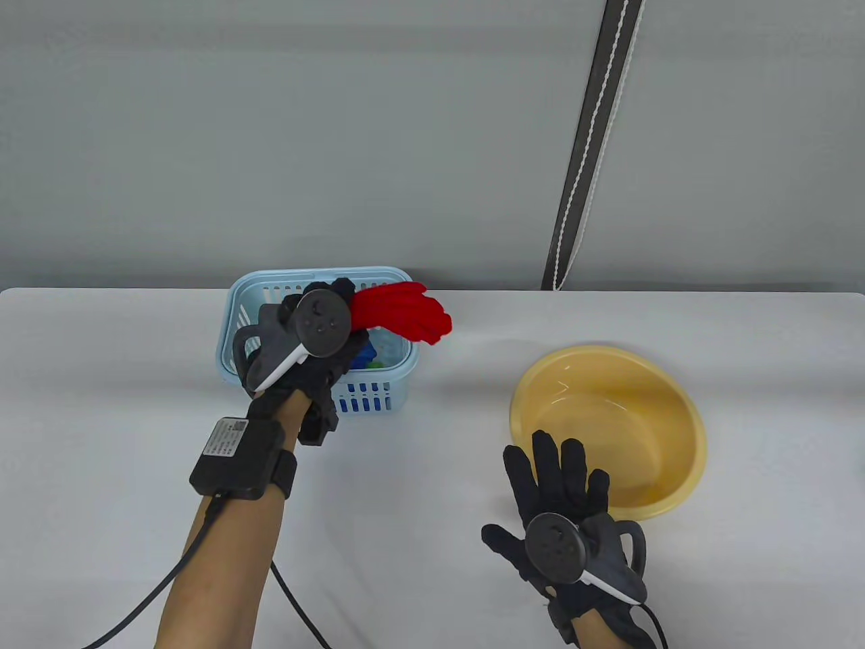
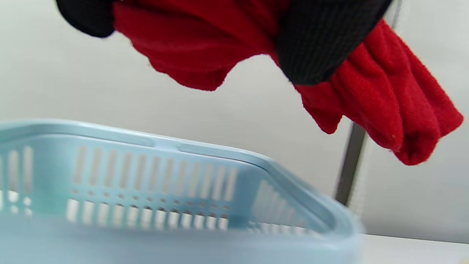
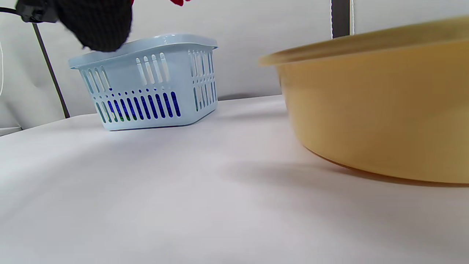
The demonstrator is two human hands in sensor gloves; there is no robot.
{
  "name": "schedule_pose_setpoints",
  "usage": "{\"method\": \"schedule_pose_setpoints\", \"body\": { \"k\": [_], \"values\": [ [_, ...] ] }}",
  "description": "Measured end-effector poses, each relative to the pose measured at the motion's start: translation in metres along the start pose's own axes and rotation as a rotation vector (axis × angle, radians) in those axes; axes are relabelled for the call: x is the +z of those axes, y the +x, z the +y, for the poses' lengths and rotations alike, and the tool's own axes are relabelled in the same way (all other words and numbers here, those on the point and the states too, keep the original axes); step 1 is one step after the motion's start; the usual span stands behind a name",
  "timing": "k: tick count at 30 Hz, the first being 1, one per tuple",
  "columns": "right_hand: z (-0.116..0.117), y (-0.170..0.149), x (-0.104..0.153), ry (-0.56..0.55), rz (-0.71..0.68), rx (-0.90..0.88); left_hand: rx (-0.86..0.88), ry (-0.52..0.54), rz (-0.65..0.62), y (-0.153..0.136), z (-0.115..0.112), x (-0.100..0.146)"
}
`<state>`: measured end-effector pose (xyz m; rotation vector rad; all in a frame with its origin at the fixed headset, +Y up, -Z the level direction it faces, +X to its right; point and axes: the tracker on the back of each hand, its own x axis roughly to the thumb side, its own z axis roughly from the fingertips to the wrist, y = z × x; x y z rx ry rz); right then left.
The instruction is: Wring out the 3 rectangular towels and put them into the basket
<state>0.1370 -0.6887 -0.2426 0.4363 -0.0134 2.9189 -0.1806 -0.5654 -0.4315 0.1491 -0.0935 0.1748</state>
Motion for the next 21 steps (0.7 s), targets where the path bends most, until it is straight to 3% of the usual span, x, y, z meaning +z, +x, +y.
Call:
{"method": "schedule_pose_setpoints", "body": {
  "k": [5,12,21],
  "values": [
    [-0.003,0.001,0.001,-0.028,-0.003,-0.03,-0.034,-0.027,0.133,-0.025,-0.005,-0.024],
    [-0.006,0.003,0.002,-0.035,-0.022,-0.043,-0.065,-0.091,0.211,-0.037,-0.024,-0.044],
    [-0.005,0.005,0.003,-0.031,-0.042,-0.049,-0.058,-0.122,0.217,-0.045,-0.02,-0.026]
  ]
}}
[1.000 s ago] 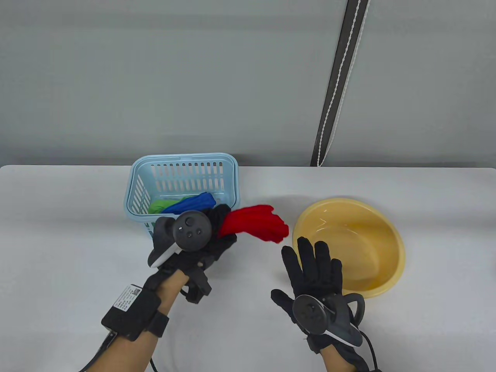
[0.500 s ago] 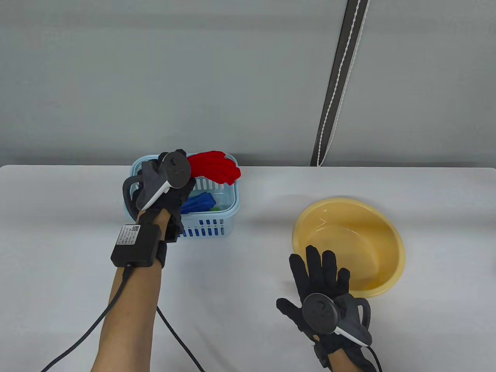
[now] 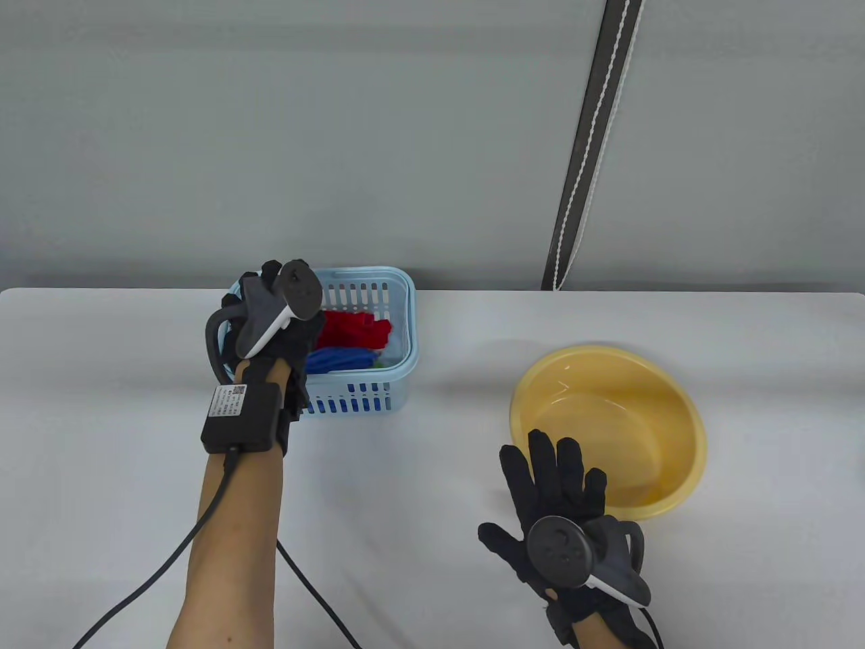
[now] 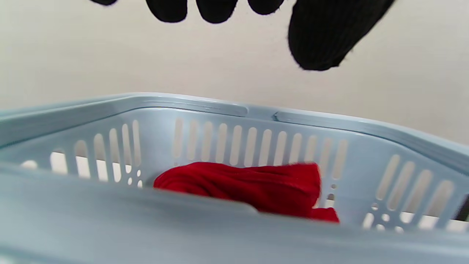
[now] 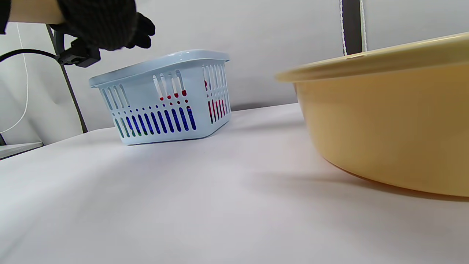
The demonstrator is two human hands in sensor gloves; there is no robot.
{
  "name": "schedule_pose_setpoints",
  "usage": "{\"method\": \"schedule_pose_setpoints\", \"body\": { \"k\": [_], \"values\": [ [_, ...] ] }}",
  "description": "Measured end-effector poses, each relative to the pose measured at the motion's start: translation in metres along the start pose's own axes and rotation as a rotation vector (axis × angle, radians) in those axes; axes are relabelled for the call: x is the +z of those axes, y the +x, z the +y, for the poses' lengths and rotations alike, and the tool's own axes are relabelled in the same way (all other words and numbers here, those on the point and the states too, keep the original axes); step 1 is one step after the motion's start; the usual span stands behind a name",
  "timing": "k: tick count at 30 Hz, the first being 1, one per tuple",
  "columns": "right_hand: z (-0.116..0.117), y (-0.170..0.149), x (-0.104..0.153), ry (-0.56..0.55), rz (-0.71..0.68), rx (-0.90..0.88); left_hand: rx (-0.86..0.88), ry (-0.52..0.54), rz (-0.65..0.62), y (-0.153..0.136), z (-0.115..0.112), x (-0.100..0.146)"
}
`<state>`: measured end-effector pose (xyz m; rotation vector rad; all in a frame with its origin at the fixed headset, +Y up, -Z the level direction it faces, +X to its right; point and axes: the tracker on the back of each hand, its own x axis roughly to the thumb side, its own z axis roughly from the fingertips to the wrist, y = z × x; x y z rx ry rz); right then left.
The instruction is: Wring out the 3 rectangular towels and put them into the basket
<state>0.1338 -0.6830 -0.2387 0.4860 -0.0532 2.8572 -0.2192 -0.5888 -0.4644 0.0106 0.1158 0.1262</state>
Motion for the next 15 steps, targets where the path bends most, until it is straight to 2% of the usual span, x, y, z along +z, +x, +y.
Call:
{"method": "schedule_pose_setpoints", "body": {
  "k": [3,8,15],
  "values": [
    [0.001,0.0,0.0,0.006,-0.002,-0.008,0.024,0.008,-0.053,0.001,0.005,0.017],
    [0.006,0.002,-0.003,0.031,-0.013,-0.02,0.072,-0.011,-0.165,0.006,0.01,0.067],
    [0.013,0.007,-0.005,0.067,-0.038,-0.037,0.184,0.011,-0.269,0.01,0.004,0.135]
  ]
}}
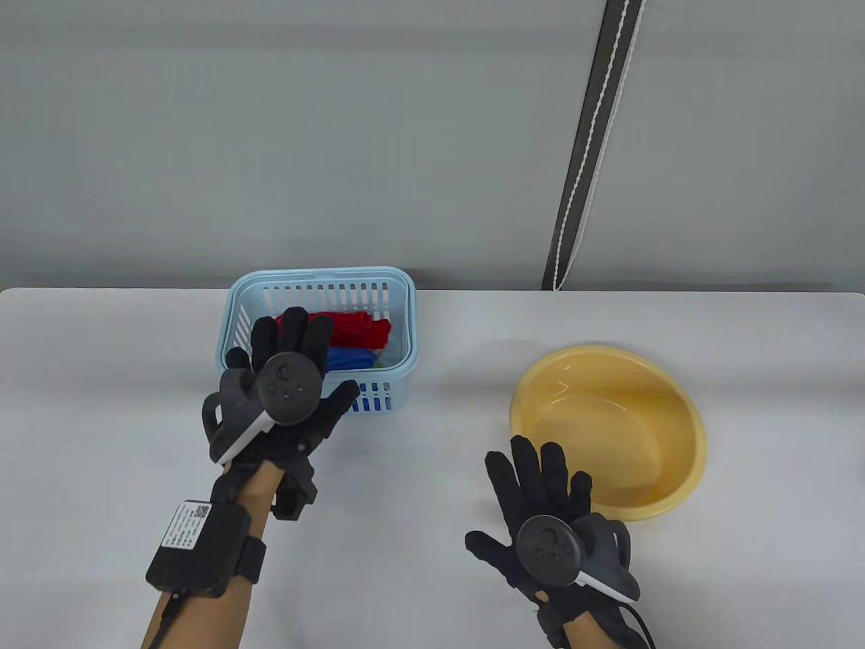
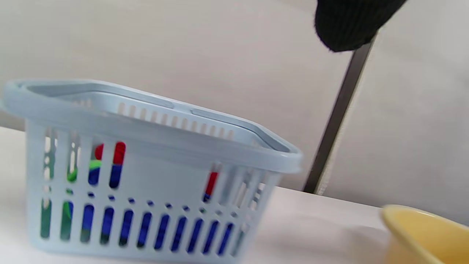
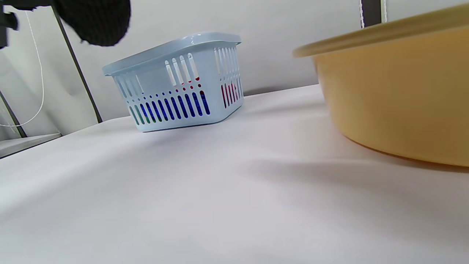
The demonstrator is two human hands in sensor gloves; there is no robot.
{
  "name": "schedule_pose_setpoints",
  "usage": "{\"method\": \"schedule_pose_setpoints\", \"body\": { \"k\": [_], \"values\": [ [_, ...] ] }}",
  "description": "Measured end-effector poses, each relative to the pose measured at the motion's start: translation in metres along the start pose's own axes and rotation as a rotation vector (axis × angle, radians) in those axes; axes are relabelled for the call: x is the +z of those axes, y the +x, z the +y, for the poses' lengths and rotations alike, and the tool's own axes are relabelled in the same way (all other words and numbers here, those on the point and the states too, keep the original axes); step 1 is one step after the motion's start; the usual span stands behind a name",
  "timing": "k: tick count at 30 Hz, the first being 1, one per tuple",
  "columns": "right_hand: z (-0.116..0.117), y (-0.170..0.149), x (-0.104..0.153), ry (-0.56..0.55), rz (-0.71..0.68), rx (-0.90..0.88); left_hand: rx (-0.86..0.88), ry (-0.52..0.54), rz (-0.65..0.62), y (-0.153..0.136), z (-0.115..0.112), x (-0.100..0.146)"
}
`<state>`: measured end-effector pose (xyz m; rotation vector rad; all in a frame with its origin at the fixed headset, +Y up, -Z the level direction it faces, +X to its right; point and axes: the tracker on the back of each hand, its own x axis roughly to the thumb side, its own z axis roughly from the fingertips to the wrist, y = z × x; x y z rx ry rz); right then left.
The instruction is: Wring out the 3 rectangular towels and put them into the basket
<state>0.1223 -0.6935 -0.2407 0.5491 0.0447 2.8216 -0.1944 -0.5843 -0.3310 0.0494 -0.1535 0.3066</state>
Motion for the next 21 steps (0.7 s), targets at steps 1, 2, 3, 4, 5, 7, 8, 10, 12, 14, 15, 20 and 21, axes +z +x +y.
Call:
{"method": "schedule_pose_setpoints", "body": {
  "k": [1,2,3,4,5,7,8,10,12,14,15,20,21],
  "values": [
    [0.001,0.001,0.0,0.003,-0.004,0.0,0.013,-0.001,-0.012,0.002,-0.002,0.007],
    [0.002,0.002,0.0,0.008,-0.011,-0.002,0.032,-0.007,-0.035,0.007,-0.005,0.017],
    [0.002,0.003,0.0,0.01,-0.015,-0.004,0.037,-0.021,-0.051,0.01,-0.007,0.023],
    [0.003,0.004,0.0,0.013,-0.026,-0.011,0.038,-0.044,-0.073,0.014,-0.009,0.033],
    [0.003,0.005,0.0,0.012,-0.029,-0.015,0.044,-0.053,-0.087,0.018,-0.011,0.038],
    [0.004,0.007,0.0,0.015,-0.039,-0.013,0.026,-0.074,-0.123,0.025,-0.016,0.052],
    [0.004,0.008,-0.001,0.012,-0.046,-0.011,0.023,-0.072,-0.138,0.028,-0.019,0.059],
    [0.005,0.01,-0.001,0.017,-0.047,-0.002,0.042,-0.074,-0.161,0.034,-0.026,0.069],
    [0.005,0.01,-0.001,0.014,-0.049,0.004,0.068,-0.081,-0.176,0.038,-0.036,0.077],
    [0.006,0.011,-0.001,0.013,-0.051,0.006,0.085,-0.082,-0.187,0.042,-0.046,0.085],
    [0.006,0.011,-0.001,0.011,-0.052,0.006,0.097,-0.072,-0.197,0.044,-0.054,0.088],
    [0.006,0.012,-0.001,0.013,-0.056,0.013,0.151,-0.112,-0.208,0.046,-0.089,0.094],
    [0.006,0.012,-0.001,0.013,-0.056,0.012,0.157,-0.119,-0.208,0.046,-0.095,0.094]
  ]
}}
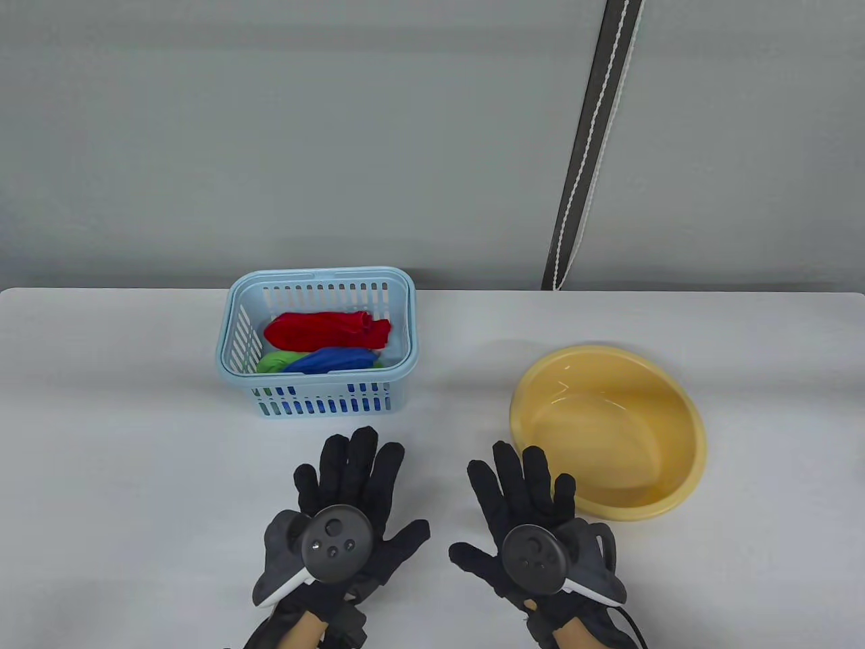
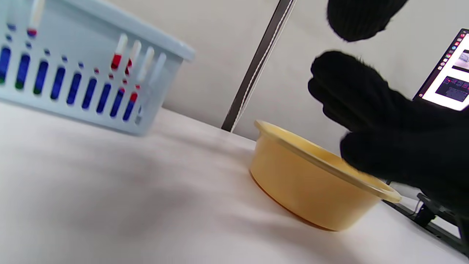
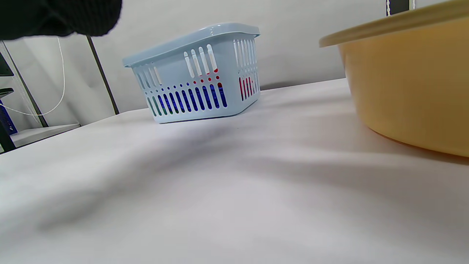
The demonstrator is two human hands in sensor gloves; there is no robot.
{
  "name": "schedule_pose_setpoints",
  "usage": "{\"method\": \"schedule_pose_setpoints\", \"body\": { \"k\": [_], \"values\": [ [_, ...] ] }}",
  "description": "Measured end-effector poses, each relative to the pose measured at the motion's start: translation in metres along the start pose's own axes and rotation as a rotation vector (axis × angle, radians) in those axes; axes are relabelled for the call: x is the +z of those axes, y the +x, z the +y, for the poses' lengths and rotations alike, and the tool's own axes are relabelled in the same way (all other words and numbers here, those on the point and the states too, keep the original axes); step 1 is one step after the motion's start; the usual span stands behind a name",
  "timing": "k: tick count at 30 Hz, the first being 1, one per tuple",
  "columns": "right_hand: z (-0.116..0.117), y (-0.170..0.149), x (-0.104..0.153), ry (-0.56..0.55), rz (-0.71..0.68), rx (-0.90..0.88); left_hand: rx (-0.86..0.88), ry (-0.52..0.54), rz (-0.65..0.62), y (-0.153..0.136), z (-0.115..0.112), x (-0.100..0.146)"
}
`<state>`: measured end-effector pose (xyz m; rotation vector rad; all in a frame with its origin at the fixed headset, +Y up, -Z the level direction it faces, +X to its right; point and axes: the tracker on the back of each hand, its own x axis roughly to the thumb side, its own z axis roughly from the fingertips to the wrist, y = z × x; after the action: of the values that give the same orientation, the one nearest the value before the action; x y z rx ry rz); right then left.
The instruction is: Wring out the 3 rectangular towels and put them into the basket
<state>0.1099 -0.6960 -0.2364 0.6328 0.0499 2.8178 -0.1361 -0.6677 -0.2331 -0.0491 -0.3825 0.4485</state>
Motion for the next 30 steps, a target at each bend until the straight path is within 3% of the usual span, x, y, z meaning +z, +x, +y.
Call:
{"method": "schedule_pose_setpoints", "body": {
  "k": [7,30],
  "values": [
    [0.001,0.0,-0.002,0.011,0.017,0.02,0.05,-0.098,-0.005,-0.015,-0.032,-0.005],
    [0.008,0.001,-0.009,0.045,0.039,0.02,-0.007,-0.123,-0.044,-0.016,-0.031,0.004]
  ]
}}
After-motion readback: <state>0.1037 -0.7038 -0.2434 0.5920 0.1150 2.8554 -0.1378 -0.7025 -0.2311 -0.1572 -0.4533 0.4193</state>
